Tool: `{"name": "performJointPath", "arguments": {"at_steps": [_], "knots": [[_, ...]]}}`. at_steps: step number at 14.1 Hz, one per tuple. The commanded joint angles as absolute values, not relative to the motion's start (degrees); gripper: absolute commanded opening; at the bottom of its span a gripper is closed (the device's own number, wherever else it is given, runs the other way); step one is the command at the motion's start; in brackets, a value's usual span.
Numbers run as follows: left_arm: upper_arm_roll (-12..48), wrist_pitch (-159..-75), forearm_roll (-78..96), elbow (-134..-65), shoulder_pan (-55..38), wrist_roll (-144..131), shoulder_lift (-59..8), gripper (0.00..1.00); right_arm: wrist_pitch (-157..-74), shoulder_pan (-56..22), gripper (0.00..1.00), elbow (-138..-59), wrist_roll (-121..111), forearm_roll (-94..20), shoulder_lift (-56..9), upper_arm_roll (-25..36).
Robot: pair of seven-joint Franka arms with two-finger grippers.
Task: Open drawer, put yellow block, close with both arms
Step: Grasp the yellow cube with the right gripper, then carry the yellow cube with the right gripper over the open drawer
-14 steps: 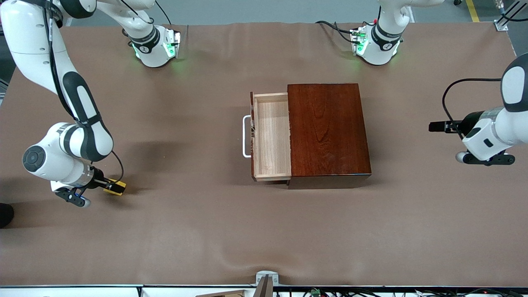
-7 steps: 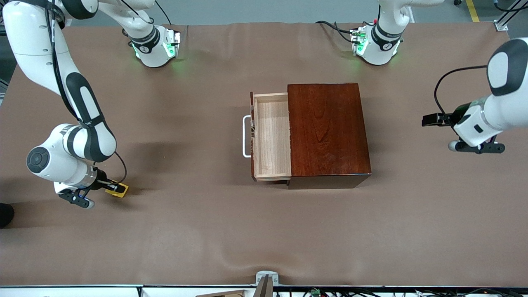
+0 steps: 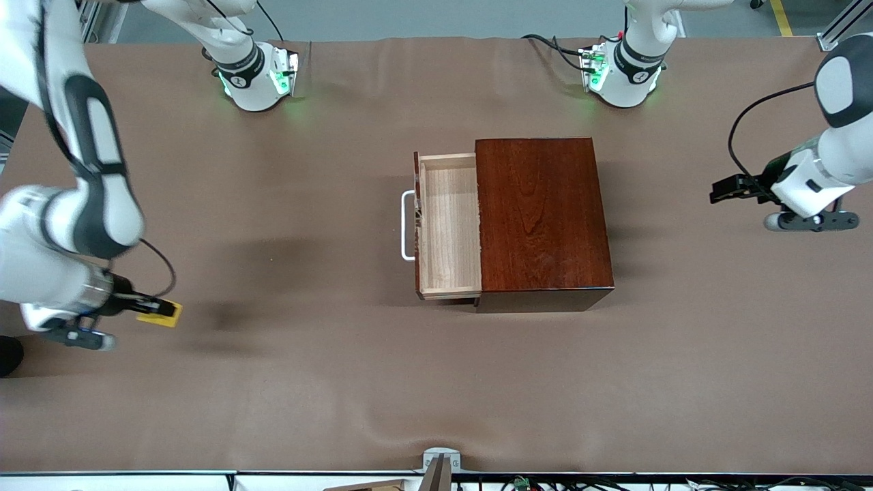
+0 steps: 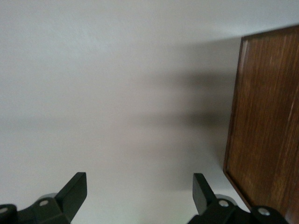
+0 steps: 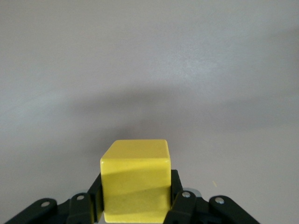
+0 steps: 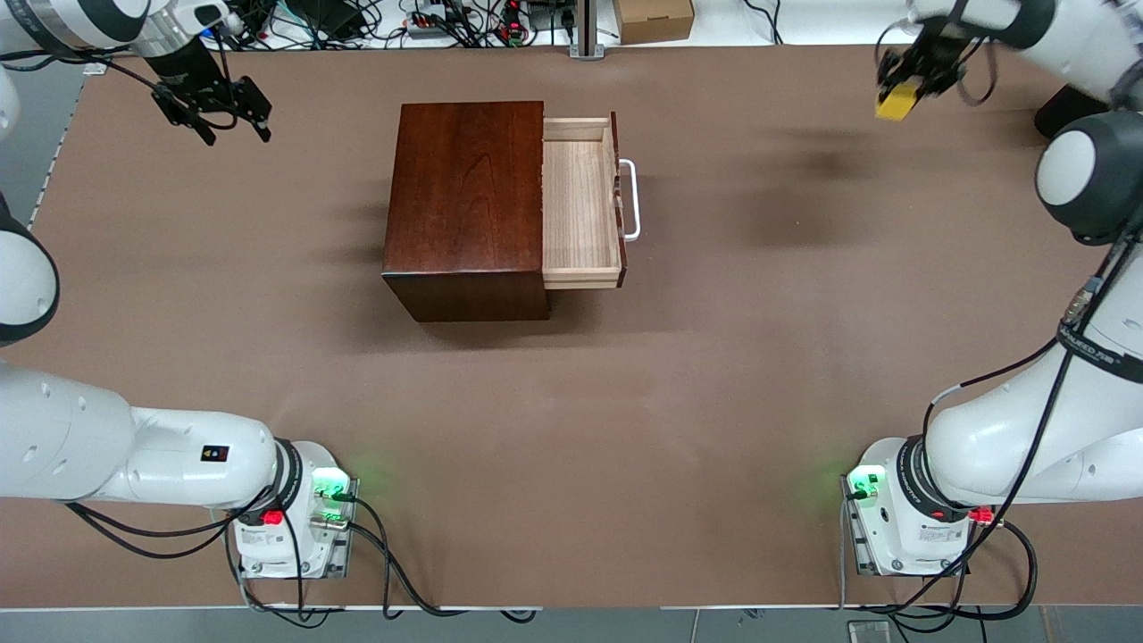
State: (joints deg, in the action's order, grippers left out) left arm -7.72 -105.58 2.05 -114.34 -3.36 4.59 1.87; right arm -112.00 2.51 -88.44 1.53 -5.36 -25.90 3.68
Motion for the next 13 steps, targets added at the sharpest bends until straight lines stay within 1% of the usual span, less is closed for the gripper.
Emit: {"name": "performJointPath", "arguments": {"at_steps": [1, 2, 4, 6, 8, 10, 11, 12, 13], "knots": [[-7.4, -107.4, 2.2, -113.3, -3.1, 4.0, 2.5, 1.00, -99.0, 1.3, 0.00, -79.2, -2.5, -4.0, -24.3, 3.4], [-7.4, -107.4, 2.2, -112.4, -3.1, 4.0, 2.2, 1.00, -95.5, 0.3, 0.00, -76.9, -3.1, -4.1, -24.3, 3.3], [-7.4, -107.3, 2.2, -109.6, -3.1, 4.0, 1.7, 1.00, -91.1, -3.8, 0.00, -74.4, -2.9, -4.0, -23.3, 3.4], [-7.3, -106.9, 2.2, -105.2, -3.6, 4.0, 0.9, 1.00, -89.3, -7.8, 0.00, -74.3, -2.2, -4.7, -22.2, 3.3], [-7.2, -104.1, 2.2, -101.6, -3.9, 4.2, 1.1, 1.00, -89.4, -13.9, 0.00, -74.2, 3.7, -4.8, -22.1, 3.3], [-6.8, -98.7, 2.1, -97.1, -4.0, 4.2, 1.1, 1.00, -90.3, -20.9, 0.00, -74.1, 11.9, -4.7, -22.2, 3.3], [-6.6, -96.5, 2.1, -95.3, -3.9, 4.7, 1.1, 1.00, -91.5, -24.3, 0.00, -73.7, 15.6, -5.0, -22.6, 3.3], [-6.6, -94.6, 2.1, -94.1, -3.8, 4.8, 1.0, 1.00, -94.3, -27.6, 0.00, -73.7, 19.5, -5.1, -22.7, 3.3], [-6.6, -94.2, 2.1, -93.9, -3.6, 5.1, 1.1, 1.00, -96.3, -30.5, 0.00, -73.7, 23.4, -5.1, -23.4, 3.3]]}}
